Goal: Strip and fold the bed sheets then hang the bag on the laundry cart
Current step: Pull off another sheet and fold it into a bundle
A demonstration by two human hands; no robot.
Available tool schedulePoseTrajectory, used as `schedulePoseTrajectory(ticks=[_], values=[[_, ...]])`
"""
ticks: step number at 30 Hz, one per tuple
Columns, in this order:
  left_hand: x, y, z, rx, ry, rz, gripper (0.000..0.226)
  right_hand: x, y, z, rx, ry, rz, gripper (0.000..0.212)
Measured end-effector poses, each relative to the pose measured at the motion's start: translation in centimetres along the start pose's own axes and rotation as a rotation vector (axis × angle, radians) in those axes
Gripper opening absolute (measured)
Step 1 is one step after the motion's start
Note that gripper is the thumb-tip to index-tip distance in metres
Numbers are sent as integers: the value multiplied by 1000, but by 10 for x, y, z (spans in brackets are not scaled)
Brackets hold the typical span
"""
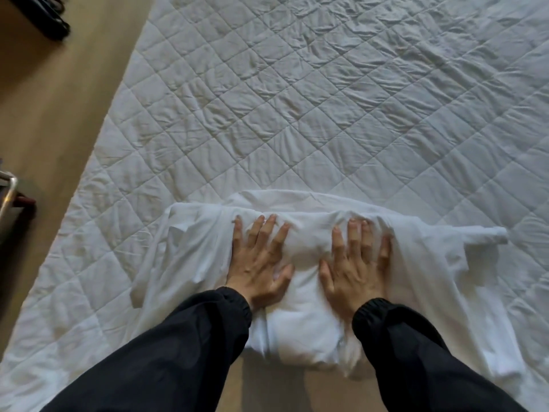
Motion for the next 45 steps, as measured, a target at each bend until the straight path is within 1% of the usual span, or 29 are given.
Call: schedulePoseTrajectory(ticks=[2, 4, 6, 8, 9, 16, 23, 29, 33, 35, 37, 38, 41, 43, 45], values=[[-2, 1, -13, -9, -15, 6, 71, -15, -3, -12, -1, -44, -60, 72], [-19, -2, -29, 4, -91, -46, 67, -32, -10, -20, -10, -48, -122, 69], [-55, -4, -41, 19, -156, -179, 65, -39, -19, -24, -12, -43, -135, 66], [-91, 1, -47, 4, -154, -297, 70, -36, -27, -23, -31, -32, -131, 67], [-103, 6, -45, -13, -145, -327, 71, -34, -29, -20, -36, -24, -135, 67], [-118, 11, -15, 62, -57, -314, 62, -38, -37, 9, -69, 30, -133, 69], [-140, -6, 18, 49, 25, -325, 60, -45, -52, 29, -79, 43, -89, 66], [-138, -6, 11, 25, 46, -323, 60, -44, -54, 28, -116, 59, -73, 68], [-124, -5, -10, 5, 16, -241, 60, -40, -49, 16, -173, 60, -55, 71], [-108, -11, -20, -4, 34, -113, 59, -40, -46, 10, -218, 24, -59, 75], [-87, -23, -27, -70, 48, 7, 62, -39, -45, 5, -287, -14, -83, 82], [-78, -31, -29, -121, 56, 32, 67, -38, -47, 2, -319, -22, -105, 87], [-61, -54, -20, -341, 70, 35, 84, -30, -63, -15, -335, -63, -174, 98], [-52, -69, -13, -431, 41, 63, 90, -18, -78, -20, -354, -119, -179, 114], [-48, -85, -4, -489, -8, 90, 93, -8, -91, -17, -438, -136, -177, 128]])
Point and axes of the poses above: each hand's wrist, its own y-axis away from the middle knuckle, its own z-axis out of the palm, x = y × z, the point moved 8 cm from there along -y, towards the middle knuckle, and after that the axes turned 6 degrees about y, right-handed, at the moved point
